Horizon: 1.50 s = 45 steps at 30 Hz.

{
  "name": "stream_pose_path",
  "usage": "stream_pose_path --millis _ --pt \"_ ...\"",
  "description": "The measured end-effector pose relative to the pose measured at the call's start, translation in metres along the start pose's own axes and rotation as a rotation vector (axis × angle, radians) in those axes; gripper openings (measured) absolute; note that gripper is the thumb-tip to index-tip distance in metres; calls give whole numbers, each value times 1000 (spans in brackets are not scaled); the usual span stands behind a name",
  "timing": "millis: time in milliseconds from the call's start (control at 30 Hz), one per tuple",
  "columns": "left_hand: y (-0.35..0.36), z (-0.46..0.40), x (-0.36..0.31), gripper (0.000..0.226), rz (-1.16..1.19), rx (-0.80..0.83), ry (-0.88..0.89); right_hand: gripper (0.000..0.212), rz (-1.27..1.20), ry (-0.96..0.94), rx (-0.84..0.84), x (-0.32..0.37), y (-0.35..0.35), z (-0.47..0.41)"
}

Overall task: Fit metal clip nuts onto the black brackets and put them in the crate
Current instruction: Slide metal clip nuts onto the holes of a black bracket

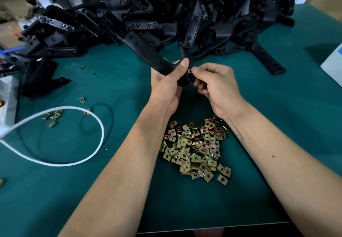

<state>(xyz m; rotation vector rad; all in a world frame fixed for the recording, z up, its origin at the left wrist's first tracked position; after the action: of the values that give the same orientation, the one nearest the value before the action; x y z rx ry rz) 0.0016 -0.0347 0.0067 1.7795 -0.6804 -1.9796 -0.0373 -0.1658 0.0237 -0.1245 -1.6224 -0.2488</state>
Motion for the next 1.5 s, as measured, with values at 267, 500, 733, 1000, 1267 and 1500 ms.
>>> stream_pose_path --millis 267,500,733,1000,1267,1500 --pt "-2 3 -5 48 -76 -51 138 35 298 -220 -21 11 0 0" --pt "6 5 -10 39 99 179 -19 24 -16 -187 129 19 9 1" --pt "7 2 -13 29 132 290 -25 21 -100 -151 139 17 10 2" --pt "8 3 -14 18 211 359 -65 12 -53 -219 206 25 14 6" --pt "3 3 -13 24 140 235 -44 18 -20 -160 152 14 12 2" --pt "-2 2 -7 31 97 54 40 25 70 -190 -3 3 10 4"
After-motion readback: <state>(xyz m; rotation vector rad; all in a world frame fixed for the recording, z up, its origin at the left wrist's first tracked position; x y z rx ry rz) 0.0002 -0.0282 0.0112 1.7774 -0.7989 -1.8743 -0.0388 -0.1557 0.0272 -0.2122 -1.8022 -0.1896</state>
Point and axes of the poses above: each hand's wrist, its own z-axis away from the middle knuckle, its own y-axis out of the palm, x = y × z, the point moved 7 cm from there along -z, towards the middle knuckle
